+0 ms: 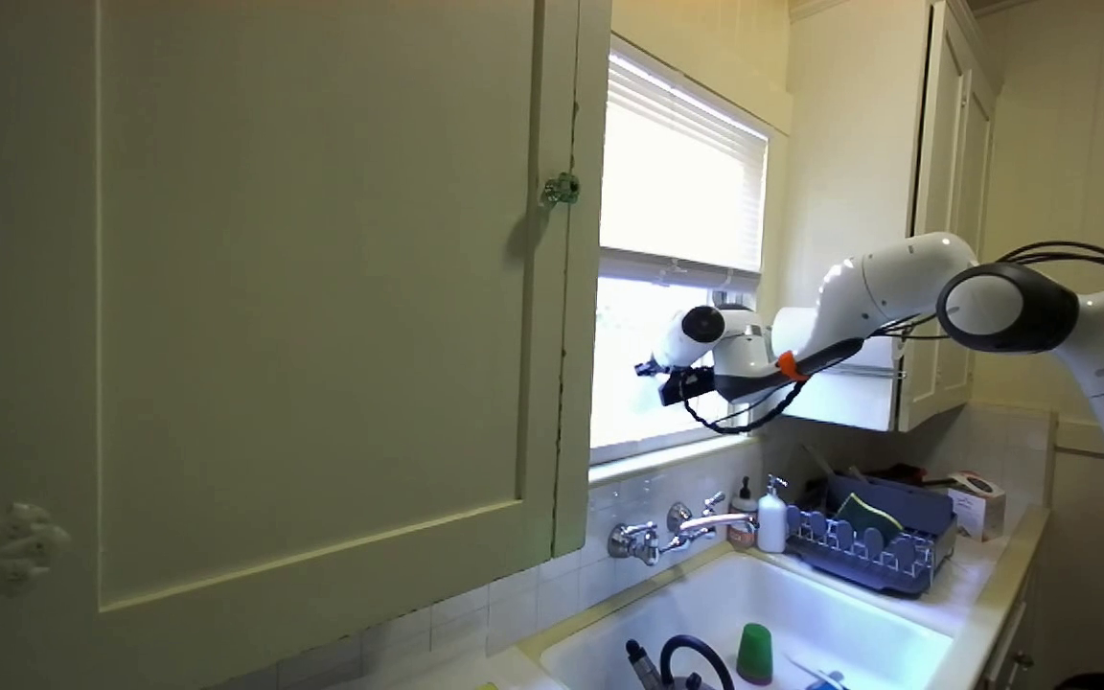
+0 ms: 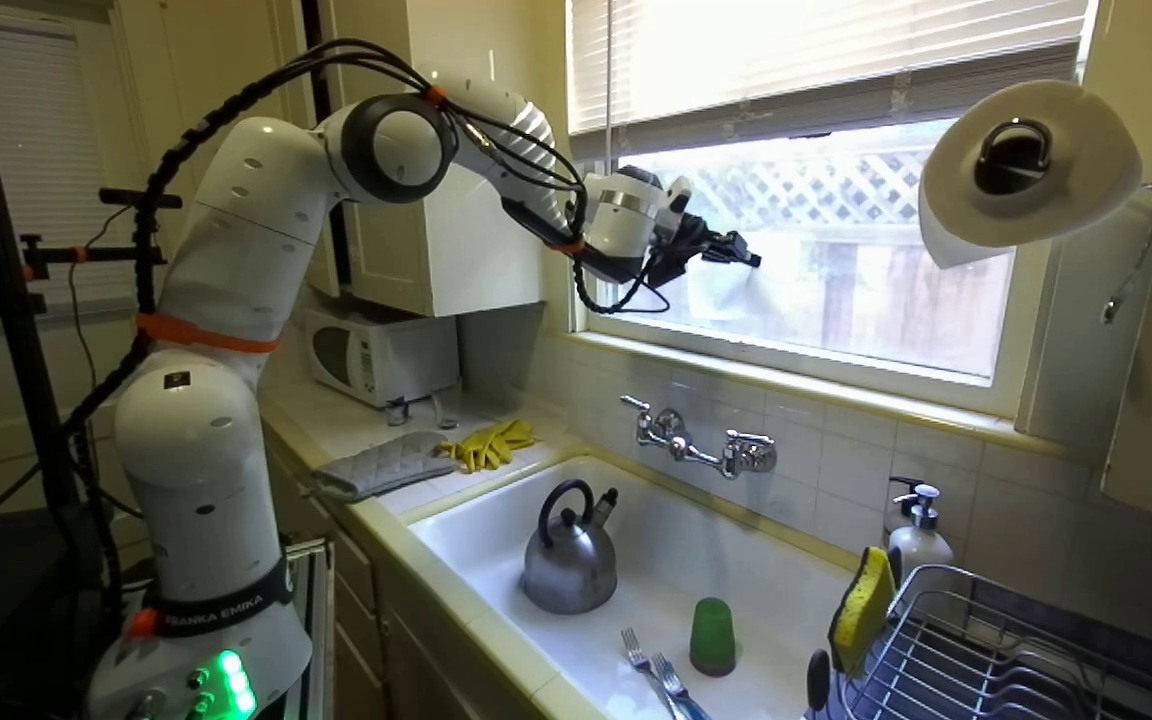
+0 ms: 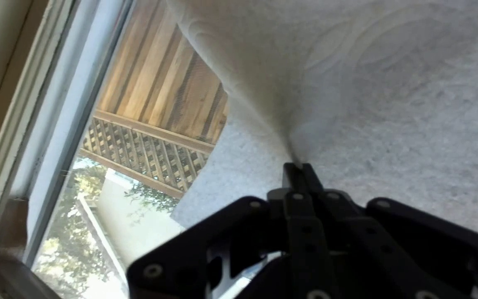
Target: Use the white napkin to wipe the window.
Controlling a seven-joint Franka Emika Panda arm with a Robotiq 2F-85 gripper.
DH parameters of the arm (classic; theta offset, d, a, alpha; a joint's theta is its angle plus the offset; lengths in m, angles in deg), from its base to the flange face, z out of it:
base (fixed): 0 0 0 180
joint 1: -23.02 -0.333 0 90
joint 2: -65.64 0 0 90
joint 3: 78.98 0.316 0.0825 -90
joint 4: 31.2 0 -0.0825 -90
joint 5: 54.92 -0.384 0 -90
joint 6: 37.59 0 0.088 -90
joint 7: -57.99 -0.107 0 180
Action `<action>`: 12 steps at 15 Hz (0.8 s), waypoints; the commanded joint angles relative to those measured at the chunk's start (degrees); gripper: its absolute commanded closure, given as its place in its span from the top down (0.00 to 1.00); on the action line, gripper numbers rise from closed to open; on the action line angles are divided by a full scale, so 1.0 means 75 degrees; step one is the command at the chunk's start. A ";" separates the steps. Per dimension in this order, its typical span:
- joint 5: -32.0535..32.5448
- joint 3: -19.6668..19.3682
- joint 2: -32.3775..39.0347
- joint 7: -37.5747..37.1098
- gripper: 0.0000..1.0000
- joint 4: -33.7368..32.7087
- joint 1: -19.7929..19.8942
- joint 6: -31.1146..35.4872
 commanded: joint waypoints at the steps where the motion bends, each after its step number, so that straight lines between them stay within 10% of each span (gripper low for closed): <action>1: -0.0019 0.0273 0.0320 0.0192 0.00 -0.0162 -0.0233 0.0233; 12: 0.0028 0.0920 0.0758 0.1350 0.00 -0.0684 -0.0780 0.0579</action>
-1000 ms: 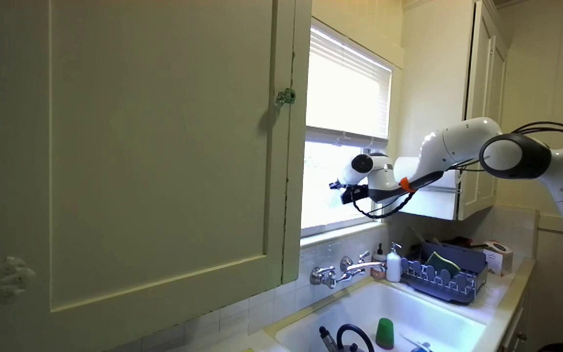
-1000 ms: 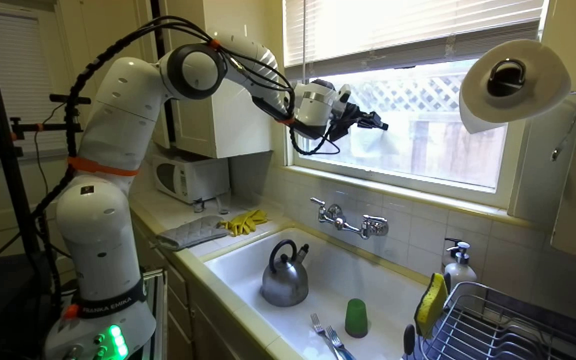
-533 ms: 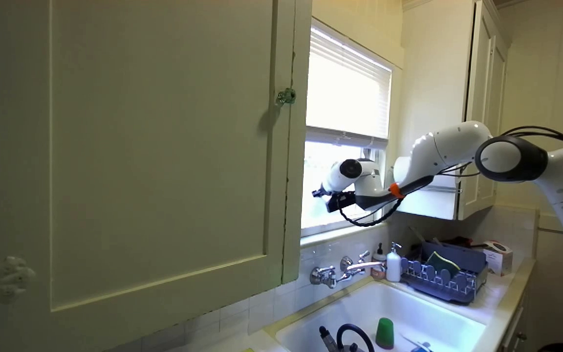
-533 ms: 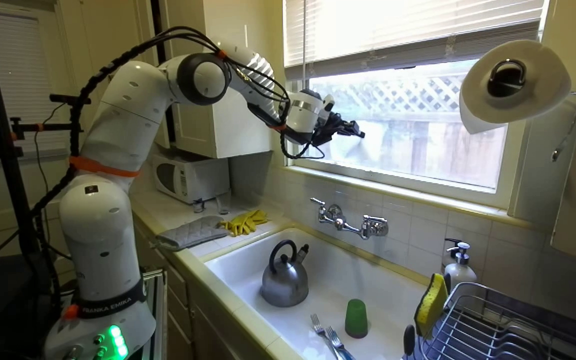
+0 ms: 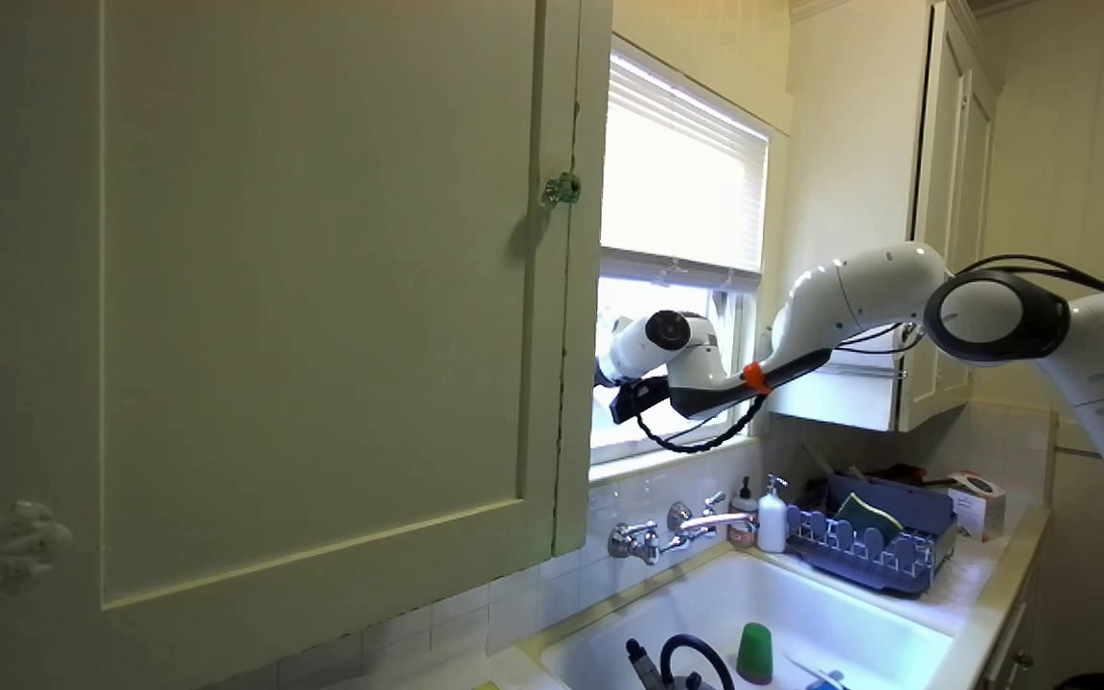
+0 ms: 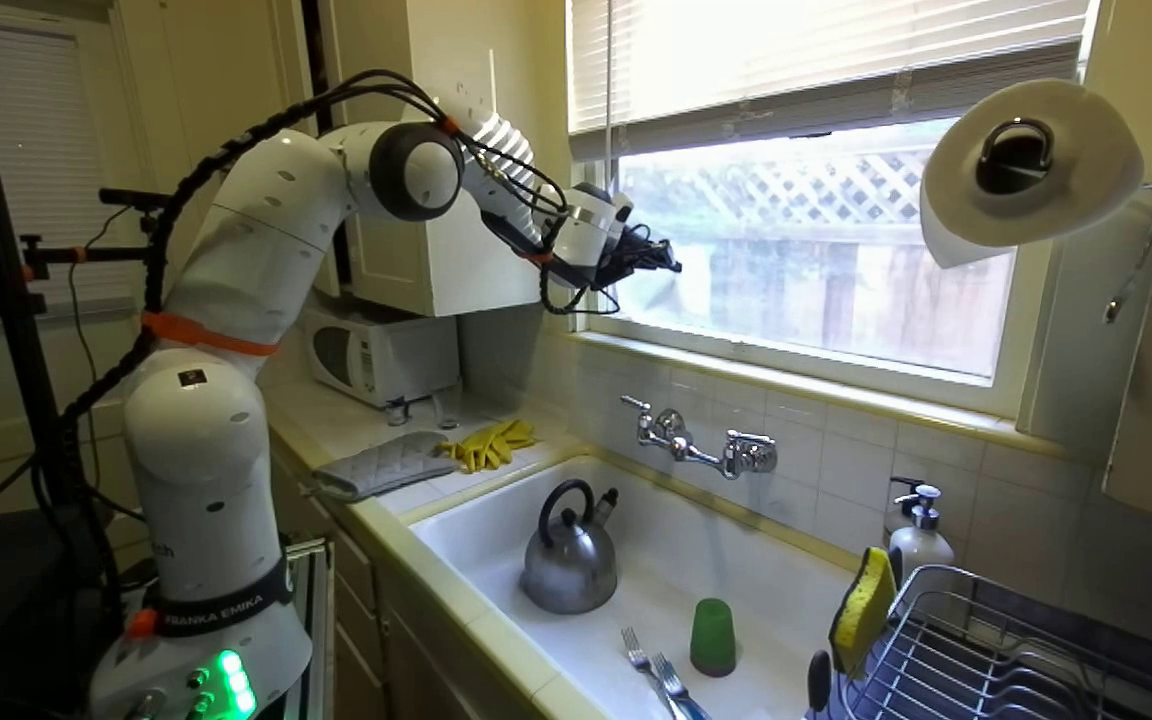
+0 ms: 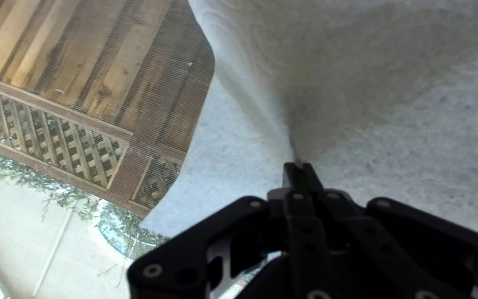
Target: Use the white napkin to wipe the window.
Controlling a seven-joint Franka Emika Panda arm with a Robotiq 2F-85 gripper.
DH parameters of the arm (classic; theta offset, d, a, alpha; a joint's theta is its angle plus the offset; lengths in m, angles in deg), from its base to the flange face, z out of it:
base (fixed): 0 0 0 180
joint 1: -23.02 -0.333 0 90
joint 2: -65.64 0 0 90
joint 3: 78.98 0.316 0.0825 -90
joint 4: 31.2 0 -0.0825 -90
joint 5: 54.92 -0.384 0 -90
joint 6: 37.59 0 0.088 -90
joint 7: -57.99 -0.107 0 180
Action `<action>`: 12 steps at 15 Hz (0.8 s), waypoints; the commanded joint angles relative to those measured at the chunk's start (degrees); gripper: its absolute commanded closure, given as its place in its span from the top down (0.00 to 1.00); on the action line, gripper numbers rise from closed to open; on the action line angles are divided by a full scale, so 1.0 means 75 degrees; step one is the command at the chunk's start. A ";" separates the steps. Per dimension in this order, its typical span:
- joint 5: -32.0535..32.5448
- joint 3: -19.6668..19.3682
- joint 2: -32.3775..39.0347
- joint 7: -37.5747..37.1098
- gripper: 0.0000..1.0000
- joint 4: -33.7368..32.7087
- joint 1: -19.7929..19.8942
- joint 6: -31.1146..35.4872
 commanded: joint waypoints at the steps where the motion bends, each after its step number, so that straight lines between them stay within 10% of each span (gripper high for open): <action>1: 0.0009 -0.0044 0.0145 0.0237 0.00 -0.0217 0.0136 0.0230; 12: -0.0062 -0.0577 -0.0513 -0.0398 0.00 0.0345 0.0982 0.0010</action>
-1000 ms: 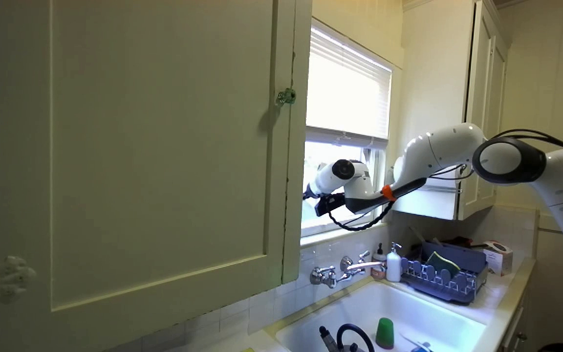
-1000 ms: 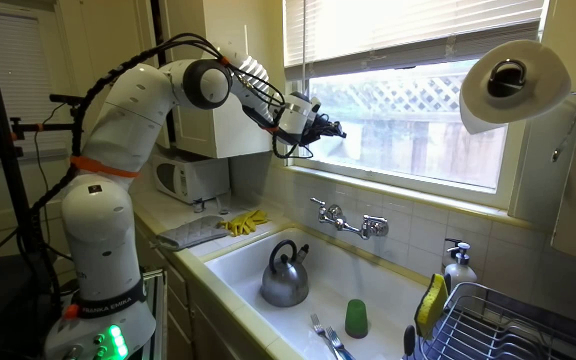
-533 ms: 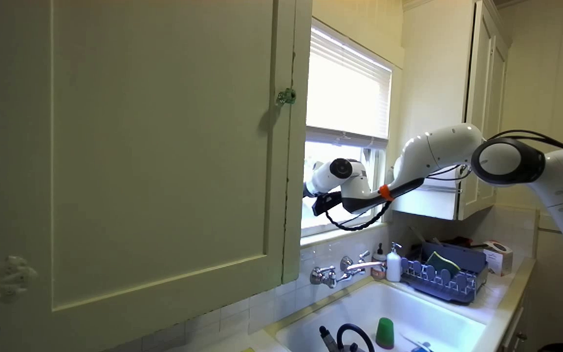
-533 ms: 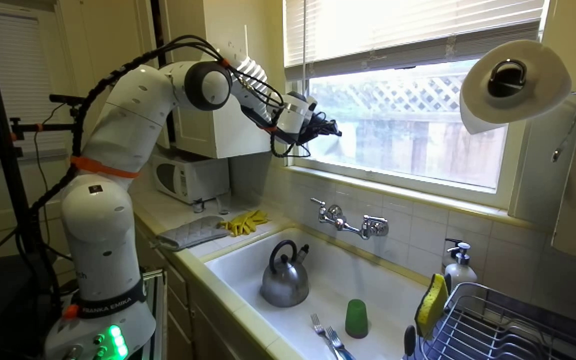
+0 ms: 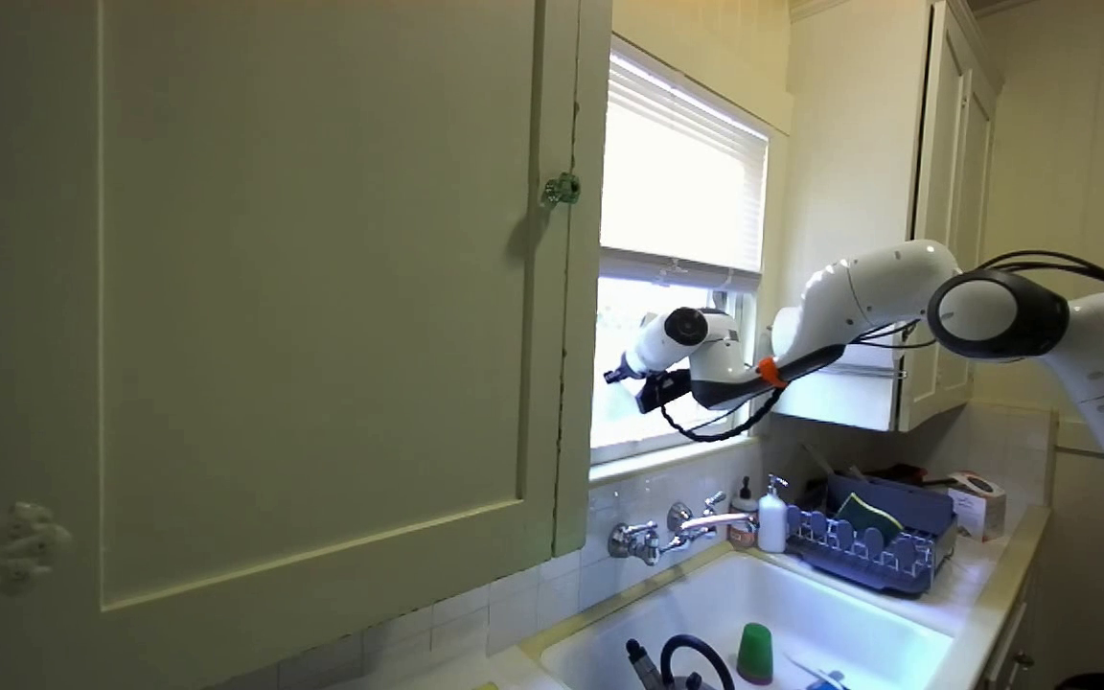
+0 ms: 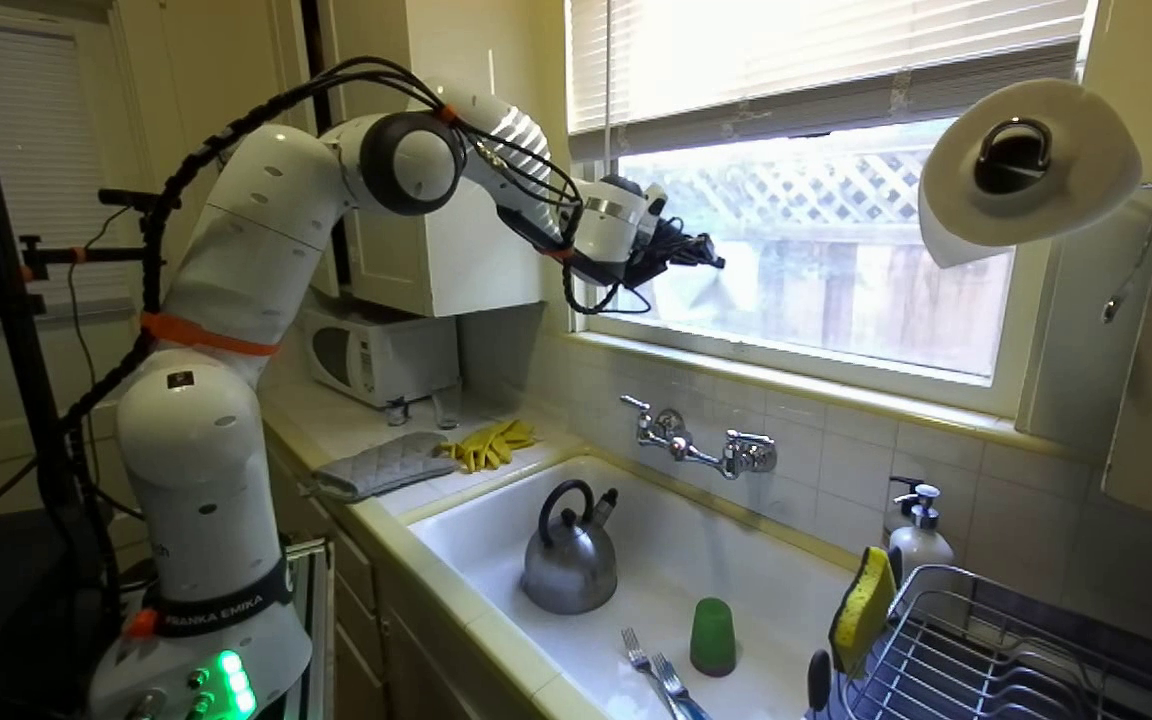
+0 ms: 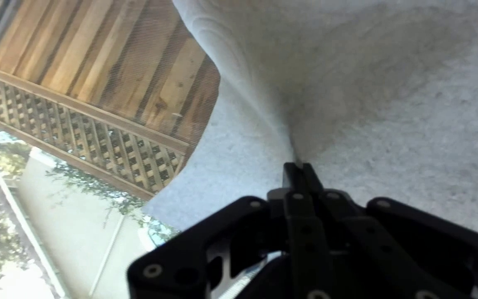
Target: Use the white napkin to wipe the window.
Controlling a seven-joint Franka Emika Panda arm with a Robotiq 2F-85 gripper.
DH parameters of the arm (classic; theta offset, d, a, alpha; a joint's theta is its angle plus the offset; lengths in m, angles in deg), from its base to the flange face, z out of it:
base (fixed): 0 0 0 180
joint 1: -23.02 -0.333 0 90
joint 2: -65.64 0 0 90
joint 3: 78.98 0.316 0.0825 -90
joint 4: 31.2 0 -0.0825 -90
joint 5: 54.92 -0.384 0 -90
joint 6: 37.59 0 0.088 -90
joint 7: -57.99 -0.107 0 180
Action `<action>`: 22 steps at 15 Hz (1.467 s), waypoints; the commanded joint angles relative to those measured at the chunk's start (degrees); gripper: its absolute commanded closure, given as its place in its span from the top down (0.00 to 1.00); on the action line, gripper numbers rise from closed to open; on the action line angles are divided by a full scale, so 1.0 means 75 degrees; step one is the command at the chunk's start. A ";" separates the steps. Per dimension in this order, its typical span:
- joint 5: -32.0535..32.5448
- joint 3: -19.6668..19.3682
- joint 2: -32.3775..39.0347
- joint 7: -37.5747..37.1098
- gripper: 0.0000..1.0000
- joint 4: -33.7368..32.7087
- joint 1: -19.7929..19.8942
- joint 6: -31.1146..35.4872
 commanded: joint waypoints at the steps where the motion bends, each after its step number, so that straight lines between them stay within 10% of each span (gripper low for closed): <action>1: -0.0098 -0.0261 -0.0403 -0.0319 0.00 0.0364 0.0419 -0.0030; 22: -0.0343 0.0809 0.0777 0.1118 0.00 -0.0174 -0.0213 0.0154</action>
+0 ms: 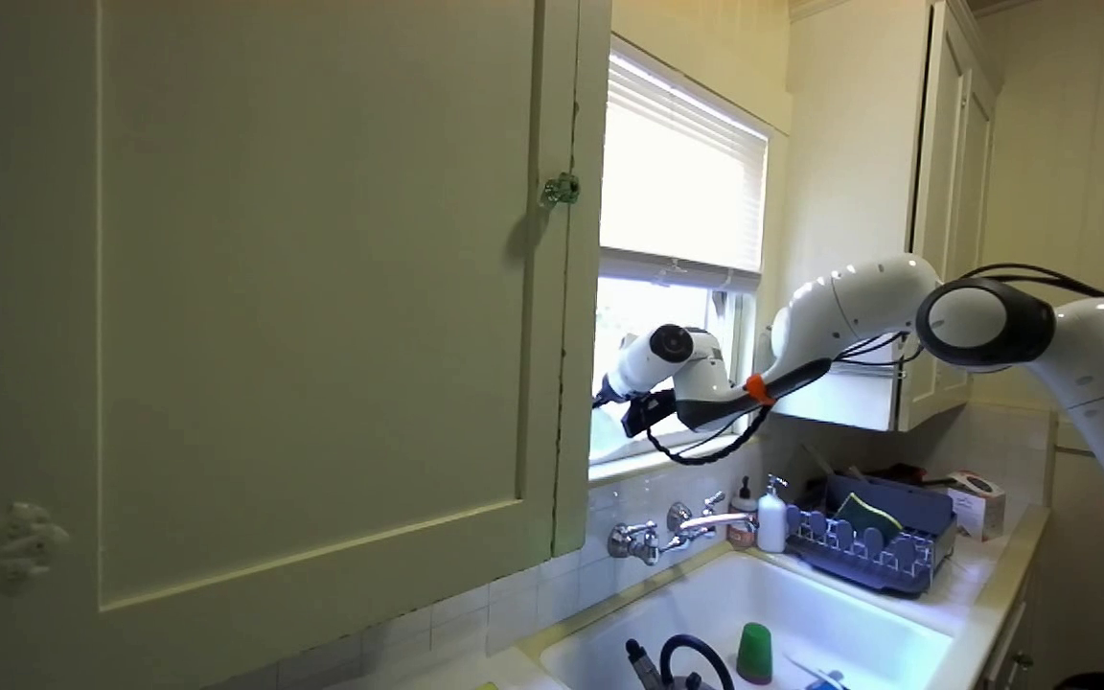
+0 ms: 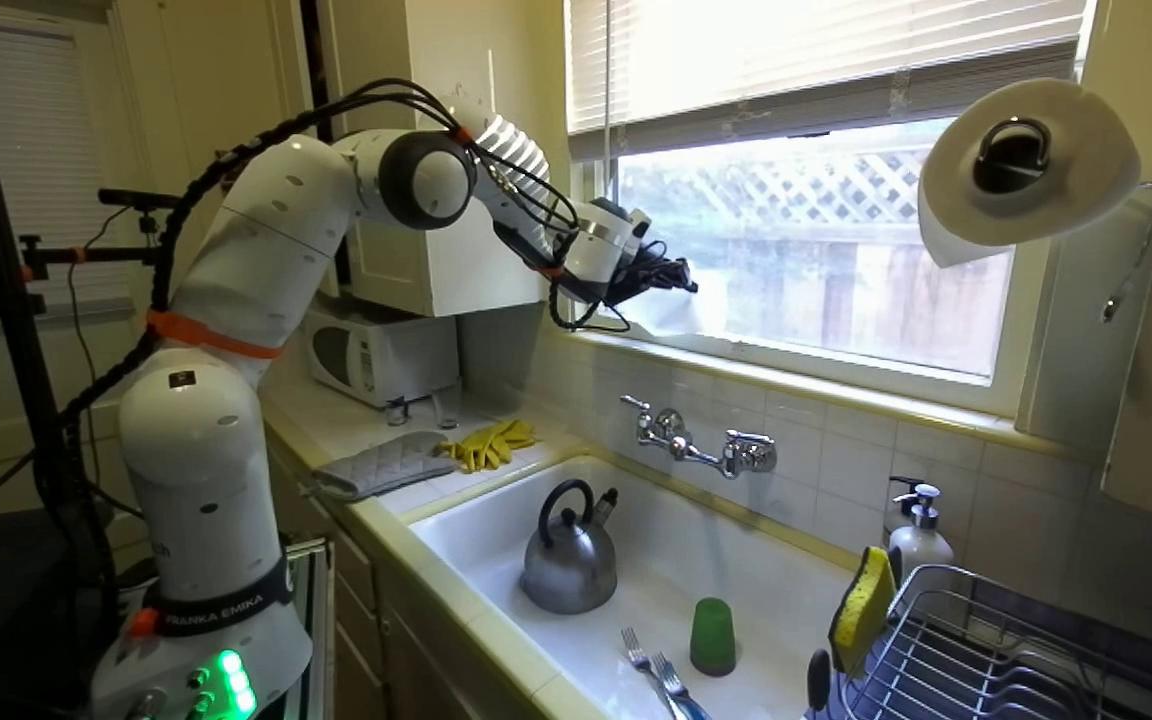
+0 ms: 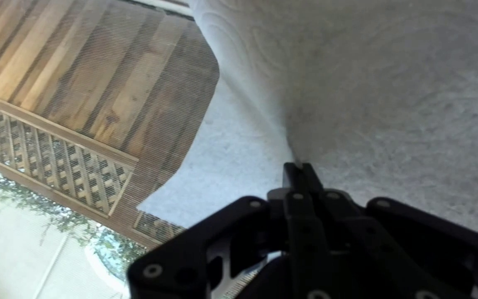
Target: Use the white napkin to wipe the window.
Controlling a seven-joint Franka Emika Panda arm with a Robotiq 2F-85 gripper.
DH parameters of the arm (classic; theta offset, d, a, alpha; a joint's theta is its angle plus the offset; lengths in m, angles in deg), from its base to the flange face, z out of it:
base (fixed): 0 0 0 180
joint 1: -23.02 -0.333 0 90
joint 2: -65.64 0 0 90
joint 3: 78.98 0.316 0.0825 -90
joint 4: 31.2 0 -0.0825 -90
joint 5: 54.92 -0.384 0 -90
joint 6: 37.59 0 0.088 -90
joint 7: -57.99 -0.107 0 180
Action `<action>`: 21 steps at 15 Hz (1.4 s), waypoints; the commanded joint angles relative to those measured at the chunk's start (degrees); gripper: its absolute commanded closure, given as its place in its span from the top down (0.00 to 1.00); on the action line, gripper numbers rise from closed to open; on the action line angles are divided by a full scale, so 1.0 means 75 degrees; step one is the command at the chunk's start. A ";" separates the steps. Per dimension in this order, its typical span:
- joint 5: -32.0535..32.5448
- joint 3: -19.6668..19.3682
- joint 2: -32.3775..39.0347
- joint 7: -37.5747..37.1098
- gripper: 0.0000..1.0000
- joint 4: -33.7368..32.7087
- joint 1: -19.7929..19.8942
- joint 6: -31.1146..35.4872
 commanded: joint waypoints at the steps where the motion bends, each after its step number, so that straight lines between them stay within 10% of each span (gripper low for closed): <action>1: -0.0217 0.0228 0.0309 0.0613 0.00 -0.0208 -0.0076 0.0114; 21: -0.1018 -0.0329 0.0396 0.0359 0.00 -0.0819 0.1011 -0.0389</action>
